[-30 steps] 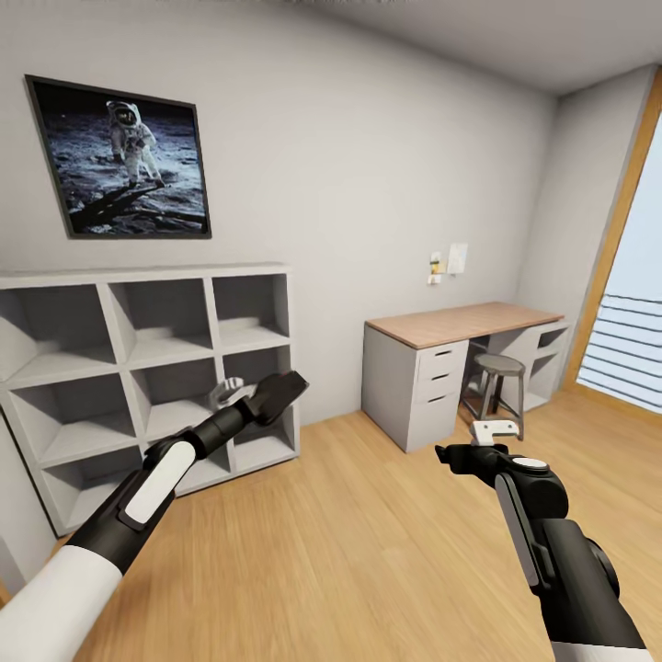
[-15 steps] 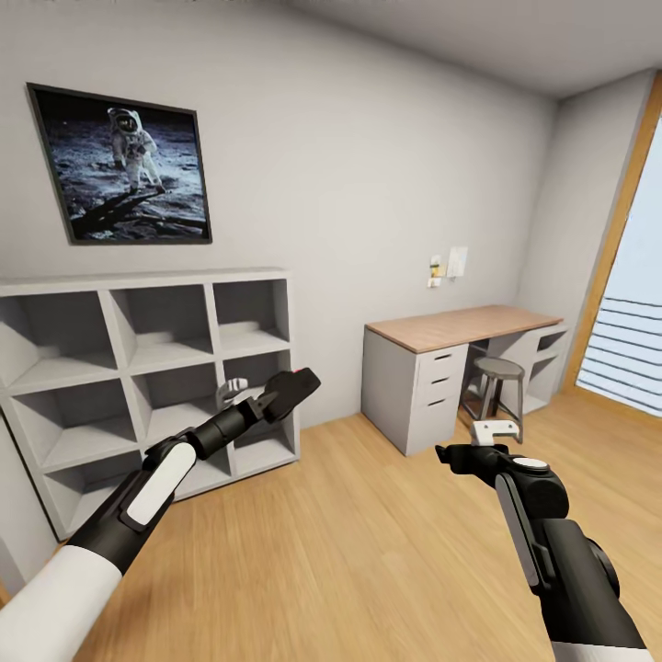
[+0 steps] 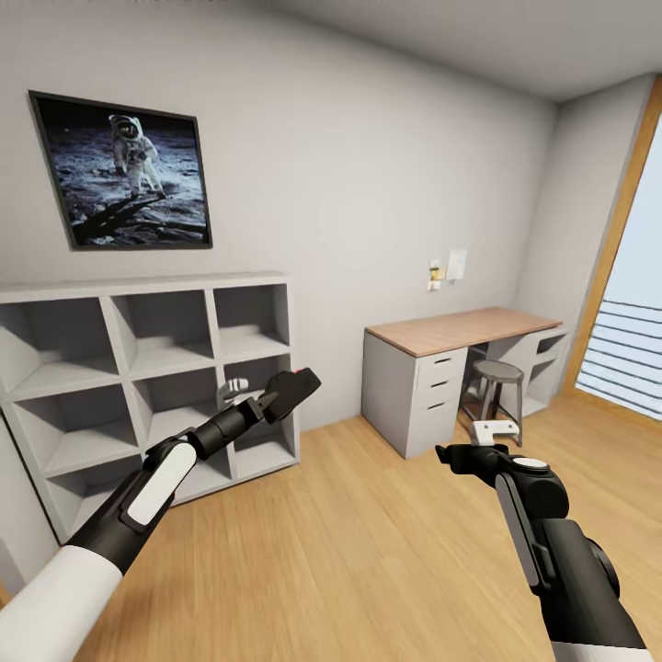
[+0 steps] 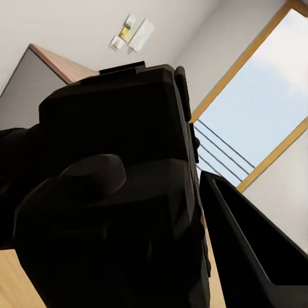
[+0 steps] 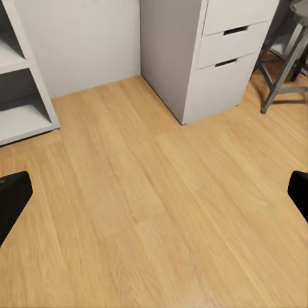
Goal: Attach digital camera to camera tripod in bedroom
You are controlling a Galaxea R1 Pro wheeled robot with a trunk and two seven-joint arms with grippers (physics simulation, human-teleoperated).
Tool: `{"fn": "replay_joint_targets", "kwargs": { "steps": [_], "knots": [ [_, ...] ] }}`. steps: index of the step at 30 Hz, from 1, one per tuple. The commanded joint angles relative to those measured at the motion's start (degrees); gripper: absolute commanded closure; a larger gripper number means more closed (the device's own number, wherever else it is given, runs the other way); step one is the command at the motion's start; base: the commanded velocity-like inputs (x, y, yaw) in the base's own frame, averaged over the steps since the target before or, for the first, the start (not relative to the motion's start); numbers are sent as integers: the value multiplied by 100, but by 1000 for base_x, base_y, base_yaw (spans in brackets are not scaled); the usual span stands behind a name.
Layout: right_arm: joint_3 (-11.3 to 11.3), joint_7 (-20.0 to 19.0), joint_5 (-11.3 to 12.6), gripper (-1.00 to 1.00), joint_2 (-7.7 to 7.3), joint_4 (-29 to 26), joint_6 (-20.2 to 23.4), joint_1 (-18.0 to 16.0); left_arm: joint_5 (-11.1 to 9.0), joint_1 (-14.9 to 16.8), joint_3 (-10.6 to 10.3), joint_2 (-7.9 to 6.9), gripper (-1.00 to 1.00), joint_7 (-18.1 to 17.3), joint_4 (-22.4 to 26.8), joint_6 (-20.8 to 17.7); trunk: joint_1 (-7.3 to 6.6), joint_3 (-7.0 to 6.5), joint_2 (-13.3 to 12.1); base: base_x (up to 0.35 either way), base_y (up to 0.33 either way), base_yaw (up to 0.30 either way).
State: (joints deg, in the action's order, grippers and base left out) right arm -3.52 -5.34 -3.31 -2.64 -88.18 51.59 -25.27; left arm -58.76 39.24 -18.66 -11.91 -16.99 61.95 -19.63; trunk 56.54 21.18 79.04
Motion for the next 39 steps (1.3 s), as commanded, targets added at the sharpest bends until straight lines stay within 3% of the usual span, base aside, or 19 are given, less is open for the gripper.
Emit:
{"fn": "replay_joint_targets", "kwargs": {
  "steps": [1, 31, 35, 39],
  "knots": [
    [-7, -53, -38, -100, 0, -6, 26, -5, -48, 5, -7, -4, 100, -6, 1, -23, -23, -11, -37, 0, 0, 0],
    [-7, -40, 13, -100, -2, 2, 3, -5, -50, 5, 2, 3, 100, 19, 1, -42, -681, -550, -1241, 0, 0, 0],
    [-15, -12, 10, -100, -7, 338, -12, -5, -63, 5, -6, 171, 100, 171, -134, -42, -769, -622, -1401, 0, 0, 0],
    [-17, 2, 7, -100, -8, 987, -164, -5, 91, 5, -12, 330, 100, 393, -565, -46, -857, -694, -1561, 0, 0, 0]
  ]
}}
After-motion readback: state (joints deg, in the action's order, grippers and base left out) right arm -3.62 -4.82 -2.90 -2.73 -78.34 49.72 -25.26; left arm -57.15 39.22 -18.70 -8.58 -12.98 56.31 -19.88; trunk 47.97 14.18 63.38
